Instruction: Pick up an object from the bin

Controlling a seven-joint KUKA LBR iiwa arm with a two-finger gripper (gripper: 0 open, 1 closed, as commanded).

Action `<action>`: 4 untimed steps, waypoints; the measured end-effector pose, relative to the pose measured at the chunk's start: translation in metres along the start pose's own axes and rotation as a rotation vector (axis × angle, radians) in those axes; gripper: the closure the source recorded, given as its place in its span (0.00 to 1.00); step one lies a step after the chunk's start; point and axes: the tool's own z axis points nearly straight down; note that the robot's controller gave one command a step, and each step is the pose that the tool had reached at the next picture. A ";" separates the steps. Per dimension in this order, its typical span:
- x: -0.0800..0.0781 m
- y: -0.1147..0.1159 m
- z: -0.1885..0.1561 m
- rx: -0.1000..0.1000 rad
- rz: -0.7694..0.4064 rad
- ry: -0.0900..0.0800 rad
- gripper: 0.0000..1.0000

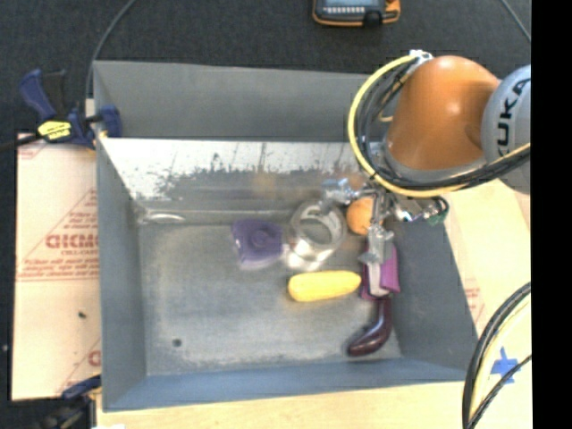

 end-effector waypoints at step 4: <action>0.011 0.016 0.099 -0.002 -0.052 -0.010 1.00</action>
Offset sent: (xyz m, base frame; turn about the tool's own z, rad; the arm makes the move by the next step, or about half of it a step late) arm -0.0005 -0.0096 -0.0309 -0.1895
